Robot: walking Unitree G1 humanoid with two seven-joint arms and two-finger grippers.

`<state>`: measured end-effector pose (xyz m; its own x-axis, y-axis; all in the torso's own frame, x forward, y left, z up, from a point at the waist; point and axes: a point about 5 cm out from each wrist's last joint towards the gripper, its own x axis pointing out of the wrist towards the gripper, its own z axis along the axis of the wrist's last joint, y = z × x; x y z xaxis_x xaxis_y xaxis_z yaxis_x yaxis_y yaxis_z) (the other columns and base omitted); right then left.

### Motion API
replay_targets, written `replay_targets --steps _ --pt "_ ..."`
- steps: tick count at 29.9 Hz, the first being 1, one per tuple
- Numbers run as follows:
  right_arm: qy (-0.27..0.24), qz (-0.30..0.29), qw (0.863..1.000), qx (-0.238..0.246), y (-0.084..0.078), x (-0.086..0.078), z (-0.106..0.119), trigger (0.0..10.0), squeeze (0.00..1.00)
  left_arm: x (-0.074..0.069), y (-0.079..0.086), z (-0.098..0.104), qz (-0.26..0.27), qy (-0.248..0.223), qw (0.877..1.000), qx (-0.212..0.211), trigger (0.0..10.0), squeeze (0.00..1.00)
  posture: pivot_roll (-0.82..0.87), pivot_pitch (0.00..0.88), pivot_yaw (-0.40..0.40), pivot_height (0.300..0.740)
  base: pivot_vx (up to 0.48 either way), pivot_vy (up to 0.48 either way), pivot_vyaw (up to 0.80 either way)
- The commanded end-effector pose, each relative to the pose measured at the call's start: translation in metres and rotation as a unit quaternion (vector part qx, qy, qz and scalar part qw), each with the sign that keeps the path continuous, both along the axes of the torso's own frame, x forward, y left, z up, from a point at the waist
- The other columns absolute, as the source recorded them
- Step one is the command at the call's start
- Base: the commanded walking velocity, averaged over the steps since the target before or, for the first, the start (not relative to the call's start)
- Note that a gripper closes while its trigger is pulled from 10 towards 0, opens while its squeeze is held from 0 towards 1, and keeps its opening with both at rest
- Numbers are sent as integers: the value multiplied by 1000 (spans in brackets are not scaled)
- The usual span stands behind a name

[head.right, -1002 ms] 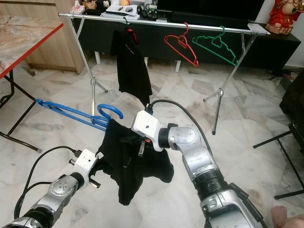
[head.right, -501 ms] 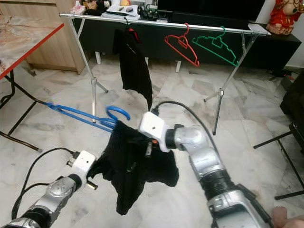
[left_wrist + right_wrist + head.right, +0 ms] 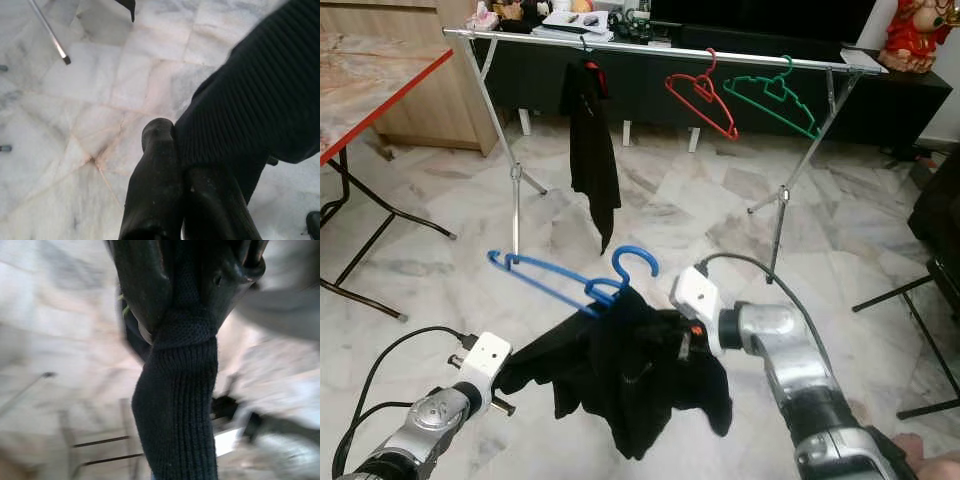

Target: Hang hanger

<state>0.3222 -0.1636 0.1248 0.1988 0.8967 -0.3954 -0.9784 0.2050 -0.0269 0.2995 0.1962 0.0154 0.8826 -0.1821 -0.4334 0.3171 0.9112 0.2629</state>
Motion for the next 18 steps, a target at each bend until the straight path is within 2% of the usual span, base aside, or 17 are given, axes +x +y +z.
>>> replay_targets --steps 1,5,7,9,12,15,18 --pt "-5 18 1000 -10 -7 -4 2 0 0 -8 4 -10 2 28 1000 10 0 0 -30 156 -54 740 0 0 0" --pt "20 31 995 -94 -30 -15 -18 0 0 -10 5 -11 1 32 999 11 0 0 -28 161 -53 740 0 0 0" --pt "22 28 994 -107 -38 -17 -21 0 0 -11 6 -12 1 34 999 12 0 0 -30 162 -51 740 0 0 0" --pt "21 16 995 -100 -42 -16 -21 0 0 -12 6 -13 0 36 999 13 0 0 -28 162 -49 740 0 0 0" --pt "29 33 995 -90 -49 -22 -18 0 0 -13 7 -13 -1 38 999 14 0 0 -27 165 -46 740 0 0 0" --pt "37 51 993 -102 -53 -27 -20 0 0 -13 7 -13 -2 39 999 15 0 0 -28 166 -45 740 0 0 0" --pt "52 66 987 -134 -61 -32 -23 0 0 -13 8 -13 -2 41 999 16 0 0 -31 166 -42 740 0 0 0"
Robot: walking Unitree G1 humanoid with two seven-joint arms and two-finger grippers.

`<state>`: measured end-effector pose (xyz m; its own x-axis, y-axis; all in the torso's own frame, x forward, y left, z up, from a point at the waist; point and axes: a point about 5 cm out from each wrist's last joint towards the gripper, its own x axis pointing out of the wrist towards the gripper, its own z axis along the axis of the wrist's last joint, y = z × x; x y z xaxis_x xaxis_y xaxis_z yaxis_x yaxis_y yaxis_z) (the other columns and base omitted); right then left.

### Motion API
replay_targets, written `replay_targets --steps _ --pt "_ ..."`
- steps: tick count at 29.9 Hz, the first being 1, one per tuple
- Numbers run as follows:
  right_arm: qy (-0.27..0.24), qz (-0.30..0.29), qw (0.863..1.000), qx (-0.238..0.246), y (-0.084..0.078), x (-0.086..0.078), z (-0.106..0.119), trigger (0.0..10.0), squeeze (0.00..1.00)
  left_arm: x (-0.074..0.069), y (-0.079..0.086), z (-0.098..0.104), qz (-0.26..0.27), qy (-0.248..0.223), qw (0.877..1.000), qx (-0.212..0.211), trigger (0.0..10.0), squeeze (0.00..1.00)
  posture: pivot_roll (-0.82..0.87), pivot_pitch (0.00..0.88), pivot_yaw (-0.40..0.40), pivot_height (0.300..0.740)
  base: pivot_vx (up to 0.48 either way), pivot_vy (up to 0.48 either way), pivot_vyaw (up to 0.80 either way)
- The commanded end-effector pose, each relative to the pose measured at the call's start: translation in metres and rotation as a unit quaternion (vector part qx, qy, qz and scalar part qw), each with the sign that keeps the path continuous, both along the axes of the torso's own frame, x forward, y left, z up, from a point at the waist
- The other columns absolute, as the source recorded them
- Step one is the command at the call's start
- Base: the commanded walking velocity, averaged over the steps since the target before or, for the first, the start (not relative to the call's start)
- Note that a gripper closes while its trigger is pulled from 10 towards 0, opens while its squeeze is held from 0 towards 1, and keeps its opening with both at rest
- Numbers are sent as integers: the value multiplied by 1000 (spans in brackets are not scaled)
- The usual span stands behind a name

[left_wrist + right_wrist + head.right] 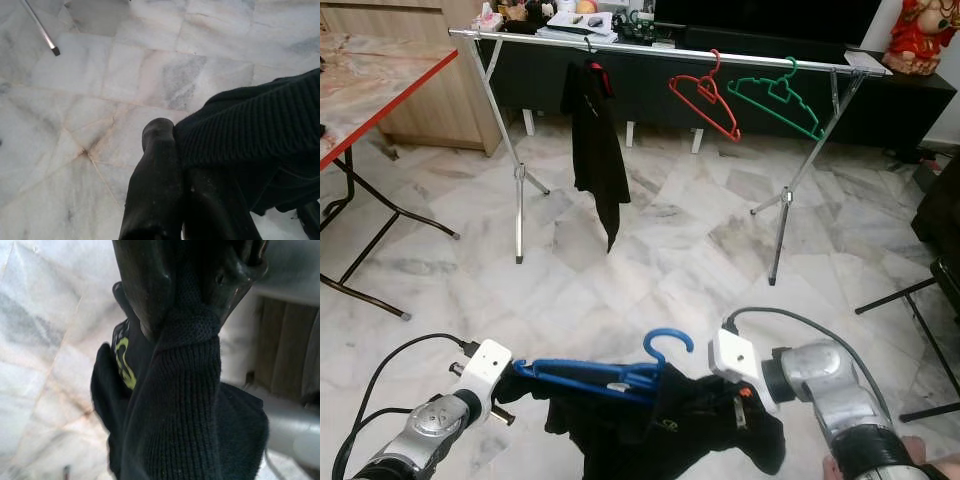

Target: Hang hanger

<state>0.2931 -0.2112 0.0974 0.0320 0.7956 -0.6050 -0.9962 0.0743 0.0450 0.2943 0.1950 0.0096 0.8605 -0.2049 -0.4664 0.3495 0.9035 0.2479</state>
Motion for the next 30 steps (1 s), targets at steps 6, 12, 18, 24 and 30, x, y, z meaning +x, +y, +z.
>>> replay_targets --steps 6,12,18,24,30 --pt "-12 -1 990 -143 -30 -4 -12 0 0 -7 8 -7 6 24 1000 20 0 0 -32 168 -38 740 0 0 0" --pt "-74 -70 975 -198 -35 11 -15 0 0 -8 9 -9 4 29 999 22 0 0 -26 170 -36 740 0 0 0" --pt "-105 -110 973 -171 -27 22 -11 0 0 -8 7 -9 0 30 999 22 0 0 -27 169 -38 740 0 0 0" --pt "-83 -105 987 -91 -14 23 -7 0 0 -10 4 -11 -14 37 999 27 0 0 -26 167 -39 740 0 0 0" --pt "-43 -73 996 -21 -3 18 -4 0 0 -11 2 -13 -19 41 999 29 0 0 -26 167 -41 740 0 0 0"
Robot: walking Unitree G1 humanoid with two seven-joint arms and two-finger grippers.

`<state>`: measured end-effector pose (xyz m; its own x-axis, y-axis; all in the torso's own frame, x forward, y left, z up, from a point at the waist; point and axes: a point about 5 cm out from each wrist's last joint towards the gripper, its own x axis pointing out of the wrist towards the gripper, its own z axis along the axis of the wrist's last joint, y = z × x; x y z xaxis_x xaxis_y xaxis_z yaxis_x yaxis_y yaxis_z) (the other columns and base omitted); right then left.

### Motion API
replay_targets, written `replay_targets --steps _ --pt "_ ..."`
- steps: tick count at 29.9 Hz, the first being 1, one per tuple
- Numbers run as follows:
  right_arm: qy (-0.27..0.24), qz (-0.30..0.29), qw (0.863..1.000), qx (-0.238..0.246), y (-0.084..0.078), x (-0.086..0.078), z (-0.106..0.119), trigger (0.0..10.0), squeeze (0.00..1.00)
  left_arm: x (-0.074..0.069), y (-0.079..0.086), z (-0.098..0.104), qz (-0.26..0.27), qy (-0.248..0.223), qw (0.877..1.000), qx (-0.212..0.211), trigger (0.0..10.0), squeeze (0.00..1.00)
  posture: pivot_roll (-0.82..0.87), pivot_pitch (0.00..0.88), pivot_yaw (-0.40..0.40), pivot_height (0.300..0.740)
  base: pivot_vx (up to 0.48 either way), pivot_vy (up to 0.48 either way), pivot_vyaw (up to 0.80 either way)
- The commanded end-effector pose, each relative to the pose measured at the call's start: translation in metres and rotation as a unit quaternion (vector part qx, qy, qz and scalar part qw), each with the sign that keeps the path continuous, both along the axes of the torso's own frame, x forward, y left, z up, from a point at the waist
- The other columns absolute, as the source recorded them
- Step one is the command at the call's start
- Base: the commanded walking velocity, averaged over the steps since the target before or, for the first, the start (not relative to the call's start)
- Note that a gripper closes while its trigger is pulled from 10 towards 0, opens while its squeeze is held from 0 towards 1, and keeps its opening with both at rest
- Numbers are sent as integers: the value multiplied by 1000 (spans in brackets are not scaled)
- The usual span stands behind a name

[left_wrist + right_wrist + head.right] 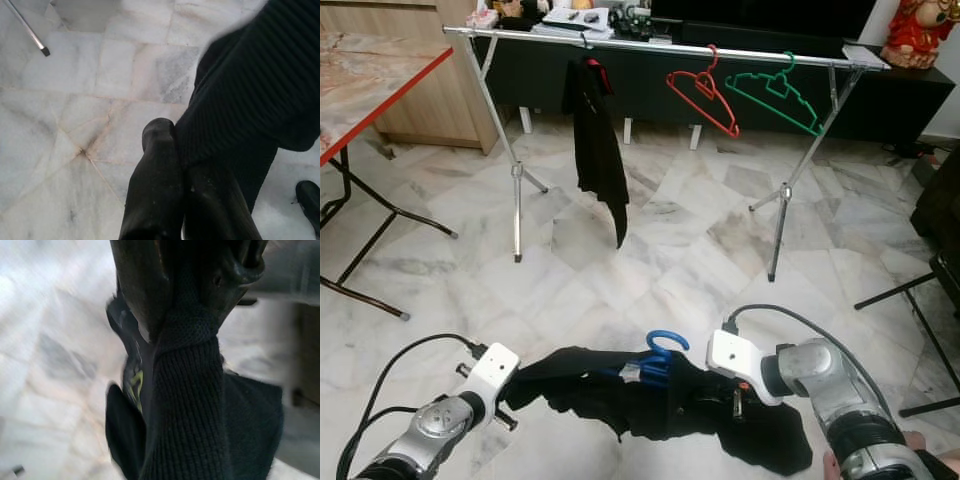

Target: Hang hanger

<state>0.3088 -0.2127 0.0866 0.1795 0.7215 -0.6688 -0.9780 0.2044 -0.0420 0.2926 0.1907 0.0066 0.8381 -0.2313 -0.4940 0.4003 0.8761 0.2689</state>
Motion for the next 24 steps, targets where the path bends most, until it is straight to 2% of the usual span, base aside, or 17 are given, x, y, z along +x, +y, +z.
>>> replay_targets --steps 1,5,12,14,18,24 --pt "-5 -4 1000 29 -1 1 7 0 0 -10 7 -10 6 29 999 14 0 0 -26 167 -41 740 0 0 0" --pt "-1 -2 999 -41 -8 -3 -6 0 0 -8 7 -9 4 27 1000 15 0 0 -25 165 -41 740 0 0 0" --pt "28 25 998 -59 -9 -11 -13 0 0 -1 12 0 6 13 1000 22 0 0 -18 163 -42 740 0 0 0" --pt "37 26 996 -83 -12 -15 -19 0 0 2 15 3 10 8 1000 24 0 0 -18 160 -42 740 0 0 0" --pt "33 16 990 -134 -18 -17 -29 0 0 4 15 5 10 5 1000 24 0 0 -17 159 -43 740 0 0 0" --pt "15 -12 989 -144 -17 -14 -33 0 0 5 13 6 9 3 1000 20 0 0 -15 161 -44 740 0 0 0"
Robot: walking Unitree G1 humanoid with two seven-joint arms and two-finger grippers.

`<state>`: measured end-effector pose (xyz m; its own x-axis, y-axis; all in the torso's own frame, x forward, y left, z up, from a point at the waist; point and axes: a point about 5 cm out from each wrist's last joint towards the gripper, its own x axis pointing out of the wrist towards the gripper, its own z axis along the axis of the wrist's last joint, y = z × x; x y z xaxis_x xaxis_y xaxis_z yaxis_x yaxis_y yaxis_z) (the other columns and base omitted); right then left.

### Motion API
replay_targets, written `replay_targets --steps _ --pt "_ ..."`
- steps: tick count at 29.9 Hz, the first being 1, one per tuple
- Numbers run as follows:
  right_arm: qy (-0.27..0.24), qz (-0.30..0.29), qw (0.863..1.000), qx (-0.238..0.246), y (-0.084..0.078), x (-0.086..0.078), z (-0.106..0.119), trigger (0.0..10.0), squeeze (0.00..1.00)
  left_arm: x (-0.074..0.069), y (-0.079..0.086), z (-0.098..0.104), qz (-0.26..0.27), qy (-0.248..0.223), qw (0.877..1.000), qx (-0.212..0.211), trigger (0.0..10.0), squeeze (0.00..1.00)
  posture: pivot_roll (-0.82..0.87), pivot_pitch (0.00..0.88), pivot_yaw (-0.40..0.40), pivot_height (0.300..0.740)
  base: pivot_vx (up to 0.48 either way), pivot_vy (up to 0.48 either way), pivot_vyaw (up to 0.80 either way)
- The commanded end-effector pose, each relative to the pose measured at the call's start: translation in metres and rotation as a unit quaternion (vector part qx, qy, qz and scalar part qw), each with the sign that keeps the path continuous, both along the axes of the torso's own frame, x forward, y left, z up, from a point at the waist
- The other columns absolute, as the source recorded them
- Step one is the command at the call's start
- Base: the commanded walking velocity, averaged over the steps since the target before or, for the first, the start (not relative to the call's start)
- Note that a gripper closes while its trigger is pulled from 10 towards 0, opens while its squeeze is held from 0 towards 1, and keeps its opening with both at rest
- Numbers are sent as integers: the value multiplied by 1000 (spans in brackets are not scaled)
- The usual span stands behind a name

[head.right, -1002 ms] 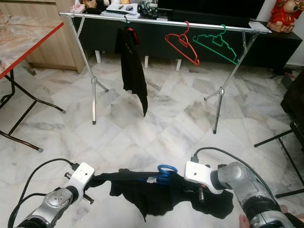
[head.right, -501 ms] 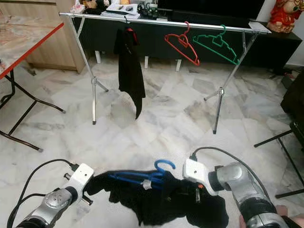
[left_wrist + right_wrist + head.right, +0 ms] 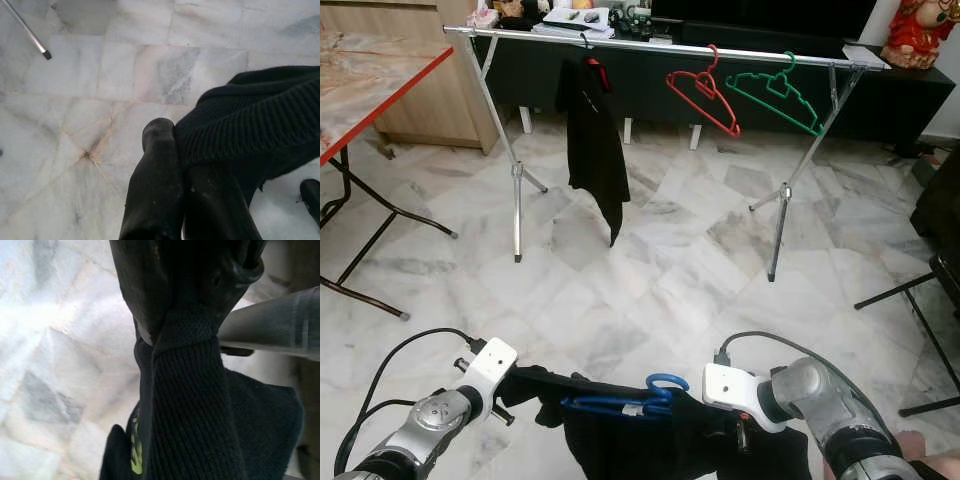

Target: Hang hanger

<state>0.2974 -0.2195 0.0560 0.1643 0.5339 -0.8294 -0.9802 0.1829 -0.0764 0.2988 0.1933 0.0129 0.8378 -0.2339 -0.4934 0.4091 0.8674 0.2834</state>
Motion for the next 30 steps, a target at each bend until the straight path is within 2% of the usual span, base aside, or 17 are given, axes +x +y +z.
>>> replay_targets --steps 1,5,16,19,24,27,30 --pt "-5 -26 999 -21 -10 -1 -3 0 0 -1 10 0 13 6 1000 11 0 0 -14 161 -43 740 0 0 0" --pt "-42 -83 996 8 -4 10 0 0 0 -2 10 0 7 8 1000 10 0 0 -14 159 -44 740 0 0 0" --pt "-36 -106 992 54 5 12 -1 0 0 -7 5 -7 -8 23 1000 10 0 0 -14 158 -45 740 0 0 0" --pt "-34 -105 993 41 5 10 -4 0 0 -7 3 -6 -14 24 1000 7 0 0 -11 157 -46 740 0 0 0" --pt "1 -89 996 28 6 1 -15 0 0 -5 4 -4 -20 21 1000 11 0 0 -12 155 -48 740 0 0 0" --pt "16 -62 997 -37 0 -11 -29 0 0 -3 3 -1 -27 16 999 10 0 0 -9 155 -50 740 0 0 0" --pt "33 -58 997 -43 1 -16 -35 0 0 -1 2 2 -38 10 999 9 0 0 -5 155 -51 740 0 0 0"
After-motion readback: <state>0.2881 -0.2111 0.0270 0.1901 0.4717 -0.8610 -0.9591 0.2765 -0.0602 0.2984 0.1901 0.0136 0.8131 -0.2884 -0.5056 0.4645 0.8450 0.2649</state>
